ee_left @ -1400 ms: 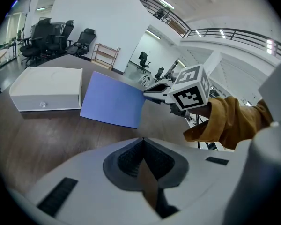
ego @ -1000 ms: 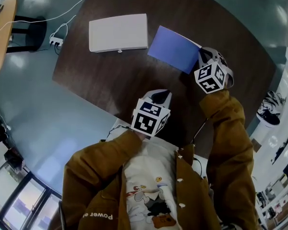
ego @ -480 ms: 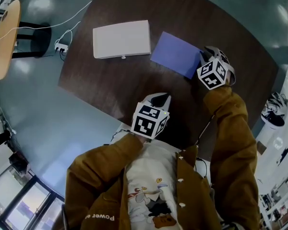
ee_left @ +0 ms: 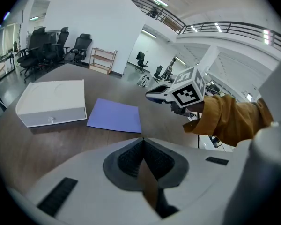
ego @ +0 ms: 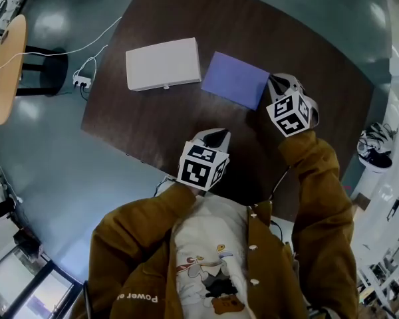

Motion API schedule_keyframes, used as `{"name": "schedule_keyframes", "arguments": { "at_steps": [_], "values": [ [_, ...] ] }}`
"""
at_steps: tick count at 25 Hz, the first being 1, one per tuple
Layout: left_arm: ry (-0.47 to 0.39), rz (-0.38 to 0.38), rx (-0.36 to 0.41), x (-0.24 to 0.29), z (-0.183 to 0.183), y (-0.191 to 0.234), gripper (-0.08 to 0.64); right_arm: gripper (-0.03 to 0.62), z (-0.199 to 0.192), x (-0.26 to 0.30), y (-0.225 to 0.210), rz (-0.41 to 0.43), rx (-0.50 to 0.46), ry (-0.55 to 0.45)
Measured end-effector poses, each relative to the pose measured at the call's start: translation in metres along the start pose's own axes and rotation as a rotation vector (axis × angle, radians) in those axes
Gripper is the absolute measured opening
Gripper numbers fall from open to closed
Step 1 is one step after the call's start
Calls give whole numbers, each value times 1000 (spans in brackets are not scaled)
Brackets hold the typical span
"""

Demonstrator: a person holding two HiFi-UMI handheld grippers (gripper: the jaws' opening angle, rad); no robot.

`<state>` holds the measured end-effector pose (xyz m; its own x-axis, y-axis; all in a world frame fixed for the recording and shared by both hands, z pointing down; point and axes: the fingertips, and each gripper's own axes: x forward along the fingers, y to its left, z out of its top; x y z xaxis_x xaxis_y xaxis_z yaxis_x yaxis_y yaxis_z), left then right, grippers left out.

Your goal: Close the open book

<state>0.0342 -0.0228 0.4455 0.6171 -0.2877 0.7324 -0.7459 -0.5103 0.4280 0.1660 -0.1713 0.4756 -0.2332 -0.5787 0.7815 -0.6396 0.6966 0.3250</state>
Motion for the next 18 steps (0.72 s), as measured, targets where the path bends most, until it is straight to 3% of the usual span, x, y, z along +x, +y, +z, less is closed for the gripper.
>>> {"name": "schedule_keyframes", "arguments": {
  "at_steps": [5, 11, 18],
  "values": [
    [-10, 8, 61, -27, 3, 0, 6, 8, 24, -50, 30, 27, 102, -65],
    [-40, -12, 100, -50, 6, -1, 6, 6, 42, -114, 70, 51, 299, -179],
    [-48, -36, 172, -80, -6, -12, 6, 6, 39, -177, 119, -11, 459, -263]
  ]
}}
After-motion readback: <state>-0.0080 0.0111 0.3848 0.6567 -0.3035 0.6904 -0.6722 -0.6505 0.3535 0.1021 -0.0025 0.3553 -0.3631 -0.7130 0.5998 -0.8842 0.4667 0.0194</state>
